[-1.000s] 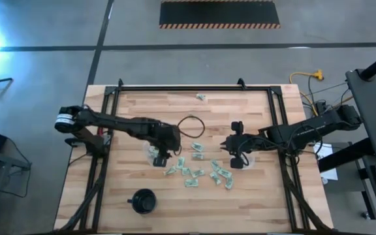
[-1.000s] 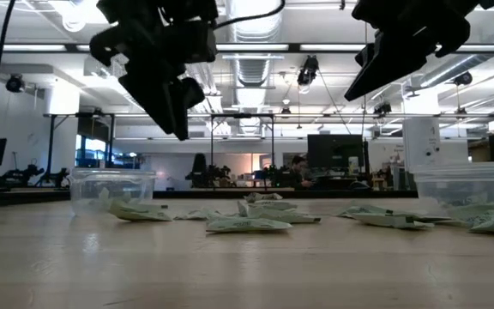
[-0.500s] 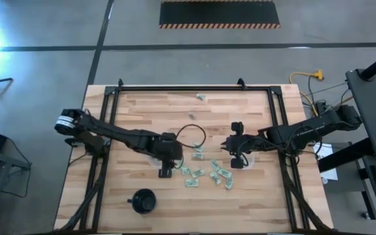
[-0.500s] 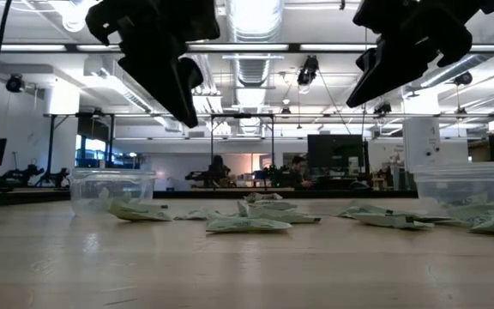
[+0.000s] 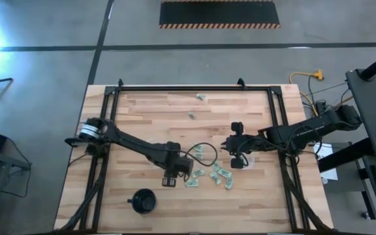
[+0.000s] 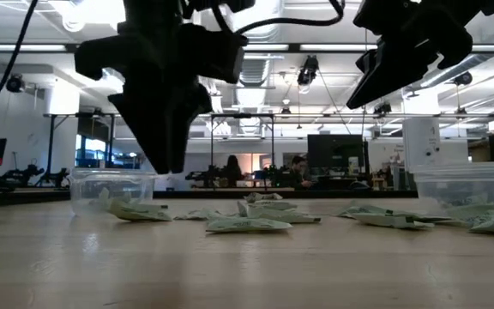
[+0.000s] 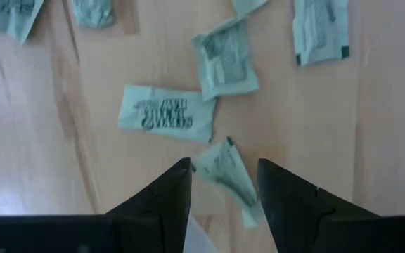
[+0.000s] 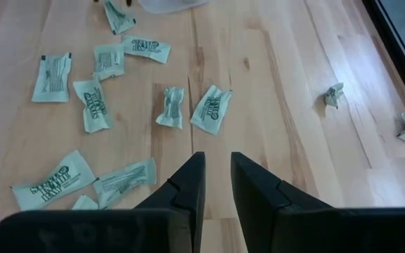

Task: Pick and place Stevia / Truvia into bins
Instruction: Put the stevia packet into the oval transparent container

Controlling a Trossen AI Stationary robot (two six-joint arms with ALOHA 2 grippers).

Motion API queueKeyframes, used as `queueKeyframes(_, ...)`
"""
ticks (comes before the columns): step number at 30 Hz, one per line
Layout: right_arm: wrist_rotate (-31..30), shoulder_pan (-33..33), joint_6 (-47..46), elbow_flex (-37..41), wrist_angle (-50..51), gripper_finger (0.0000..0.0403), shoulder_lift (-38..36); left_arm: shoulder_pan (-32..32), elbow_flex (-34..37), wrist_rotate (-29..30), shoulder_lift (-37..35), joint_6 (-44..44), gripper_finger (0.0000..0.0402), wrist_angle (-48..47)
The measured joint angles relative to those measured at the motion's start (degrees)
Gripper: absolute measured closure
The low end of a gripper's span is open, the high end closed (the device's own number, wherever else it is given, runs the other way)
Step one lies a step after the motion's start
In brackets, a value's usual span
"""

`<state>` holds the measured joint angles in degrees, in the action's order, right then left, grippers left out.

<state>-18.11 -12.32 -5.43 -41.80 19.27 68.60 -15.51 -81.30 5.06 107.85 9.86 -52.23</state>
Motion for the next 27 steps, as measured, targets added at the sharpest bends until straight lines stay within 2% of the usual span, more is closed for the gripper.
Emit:
queueKeyframes(4,2.69,-0.02,-2.27,0.73,-0.62,0.0344,0.0,-0.26,-1.02,-0.07,-0.13,-0.07,0.0256,0.25)
queueKeyframes(9,15.59,-0.08,-2.7,1.46,-5.85,0.0344,1.39,-0.37,-1.08,0.31,-1.35,0.38,0.0256,0.96)
queueKeyframes(11,18.79,-0.26,-3.22,0.89,-6.9,0.0342,2.75,-0.37,-1.17,1.33,-1.79,0.4,0.0256,1.14)
queueKeyframes(15,19.54,-0.52,-5.05,0.2,-6.61,0.0318,6.05,-0.37,-1.17,2.23,-1.94,0.43,0.0256,1.19)
queueKeyframes(27,19.53,-0.04,-9.62,0.17,-7.68,0.0209,12.96,-0.37,-0.8,3.0,-2.0,0.32,0.0256,2.03)
